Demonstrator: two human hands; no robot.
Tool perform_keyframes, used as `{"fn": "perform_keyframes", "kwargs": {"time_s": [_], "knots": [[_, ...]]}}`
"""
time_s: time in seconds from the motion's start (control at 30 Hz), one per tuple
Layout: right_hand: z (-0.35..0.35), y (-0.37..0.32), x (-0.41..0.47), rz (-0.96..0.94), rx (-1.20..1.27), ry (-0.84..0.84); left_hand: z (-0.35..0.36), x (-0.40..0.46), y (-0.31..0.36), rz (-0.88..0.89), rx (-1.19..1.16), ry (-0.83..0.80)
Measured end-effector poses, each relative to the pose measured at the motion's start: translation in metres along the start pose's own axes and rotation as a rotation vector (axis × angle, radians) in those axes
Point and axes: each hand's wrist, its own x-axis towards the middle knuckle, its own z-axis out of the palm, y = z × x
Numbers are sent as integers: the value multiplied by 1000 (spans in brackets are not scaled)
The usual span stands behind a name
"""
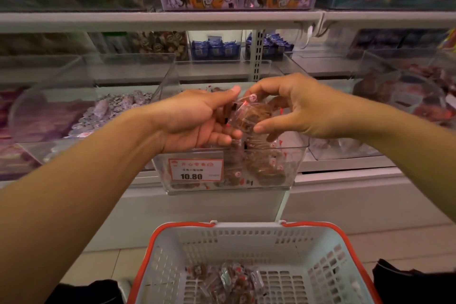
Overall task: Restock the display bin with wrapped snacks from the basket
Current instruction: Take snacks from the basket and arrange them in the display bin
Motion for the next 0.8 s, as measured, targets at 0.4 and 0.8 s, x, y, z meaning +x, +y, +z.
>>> {"fn": "perform_keyframes", "kwargs": {"time_s": [0.4,0.8], "knots": [[-22,1,-4,45,-22,-64,-29,-2,1,231,916,304],[-14,3,8,120,-100,-190,-30,1,-2,151,1199,122]]}}
